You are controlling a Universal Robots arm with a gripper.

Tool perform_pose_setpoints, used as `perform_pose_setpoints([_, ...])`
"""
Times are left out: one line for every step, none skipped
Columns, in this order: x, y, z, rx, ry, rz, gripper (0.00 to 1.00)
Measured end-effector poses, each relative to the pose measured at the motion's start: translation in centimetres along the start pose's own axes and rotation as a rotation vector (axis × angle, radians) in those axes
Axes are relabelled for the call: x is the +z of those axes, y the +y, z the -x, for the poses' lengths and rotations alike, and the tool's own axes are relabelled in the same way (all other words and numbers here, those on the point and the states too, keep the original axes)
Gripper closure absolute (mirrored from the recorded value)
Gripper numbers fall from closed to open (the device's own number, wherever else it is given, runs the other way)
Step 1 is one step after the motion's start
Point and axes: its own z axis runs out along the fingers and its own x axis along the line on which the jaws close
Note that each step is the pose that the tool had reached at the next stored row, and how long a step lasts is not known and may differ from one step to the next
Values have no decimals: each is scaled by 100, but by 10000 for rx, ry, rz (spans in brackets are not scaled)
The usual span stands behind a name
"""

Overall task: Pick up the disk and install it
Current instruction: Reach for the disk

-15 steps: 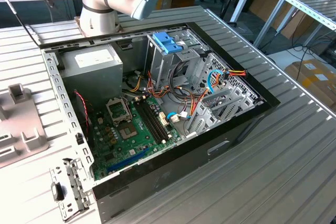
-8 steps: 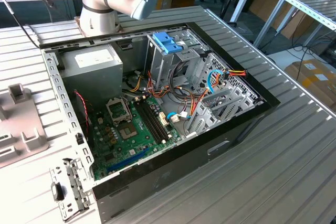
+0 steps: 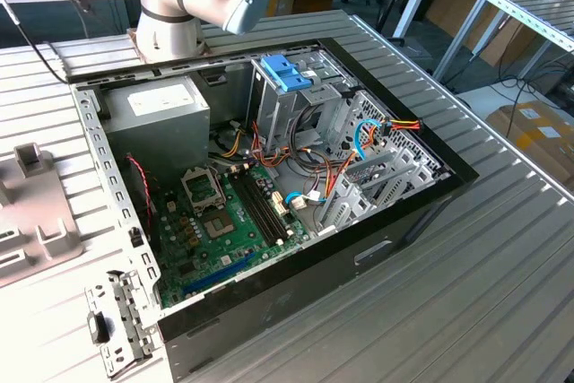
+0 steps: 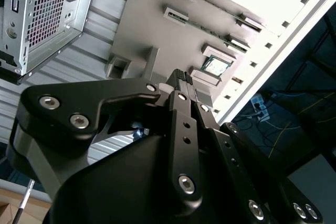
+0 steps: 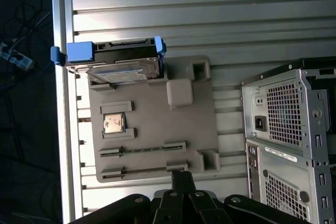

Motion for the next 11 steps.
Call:
perform_pose_setpoints([0, -1, -6, 0, 0, 0, 89])
perform_pose_setpoints([0, -1, -11, 0, 0, 0, 89])
perform_pose_setpoints([-1, -2, -20, 0, 1, 0, 89])
perform_pose_setpoints([-1, -2, -26, 0, 2, -1, 89])
perform_pose_setpoints([-1, -3, -35, 0, 1, -1, 89])
perform_pose_setpoints([-1, -3, -43, 0, 1, 0, 89])
perform_pose_setpoints([-2, -4, -49, -1, 1, -1, 89])
perform_pose_setpoints([-2, -5, -58, -1, 1, -1, 89])
perform_pose_setpoints([-2, -5, -64, 0, 1, 0, 89])
perform_pose_setpoints([-2, -6, -69, 0, 1, 0, 89])
perform_pose_setpoints([-3, -6, -78, 0, 1, 0, 89])
